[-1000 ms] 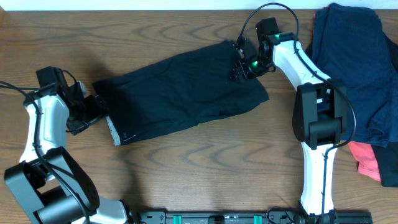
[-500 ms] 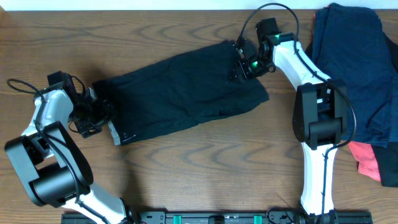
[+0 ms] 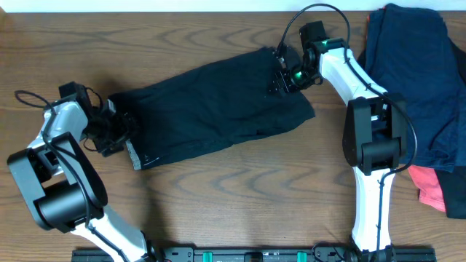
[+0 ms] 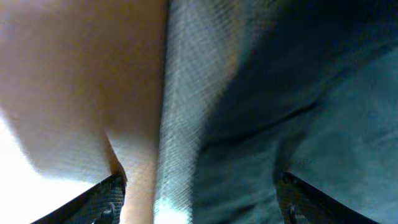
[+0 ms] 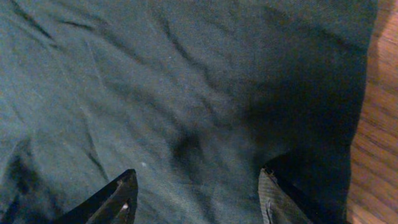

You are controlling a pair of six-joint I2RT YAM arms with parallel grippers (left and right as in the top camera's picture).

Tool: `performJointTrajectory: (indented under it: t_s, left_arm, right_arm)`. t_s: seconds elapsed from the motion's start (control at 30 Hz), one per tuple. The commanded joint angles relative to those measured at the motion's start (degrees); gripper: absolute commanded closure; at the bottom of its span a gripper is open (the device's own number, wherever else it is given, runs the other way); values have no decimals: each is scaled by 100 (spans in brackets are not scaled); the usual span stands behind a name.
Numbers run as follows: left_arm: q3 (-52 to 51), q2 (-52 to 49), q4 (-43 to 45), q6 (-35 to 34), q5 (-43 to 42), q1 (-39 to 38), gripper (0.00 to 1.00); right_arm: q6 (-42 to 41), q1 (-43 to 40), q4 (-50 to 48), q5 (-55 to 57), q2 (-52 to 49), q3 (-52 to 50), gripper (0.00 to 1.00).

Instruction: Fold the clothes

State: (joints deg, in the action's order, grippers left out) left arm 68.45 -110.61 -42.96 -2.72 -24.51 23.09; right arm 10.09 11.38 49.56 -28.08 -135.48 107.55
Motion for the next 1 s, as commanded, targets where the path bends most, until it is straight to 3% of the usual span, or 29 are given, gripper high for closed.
performJointTrajectory:
  t_s: [0.0,0.17,0.23,0.33,0.47,0.8,0.97]
  left_arm:
    - [-201,-697,205,31,-334,-234,20]
    - [-208,-944,391,26,-380,-553,24]
    - [-216,-981,431,28,-376,-643,36]
    - [-216,-984,481,17,-376,-669,68]
    - [-214,-955,463,-31,-245,-586,89]
    - [-208,258,181,13,-162,-177,94]
    - [-61,1178,-367,59,474,-173,94]
  right_arm:
    - [-39,-17,-7,175,-7,-118,39]
    - [-39,-17,-7,175,-7,-118,38]
    - [-39,-17,-4,175,-7,-118,38]
    - [-39,-17,15,175,-7,-118,39]
    - [-42,-17,70,170,-7,-116,39]
    - [-39,-7,319,13,-7,-116,44]
    - [-33,-4,533,-584,13,-7,45]
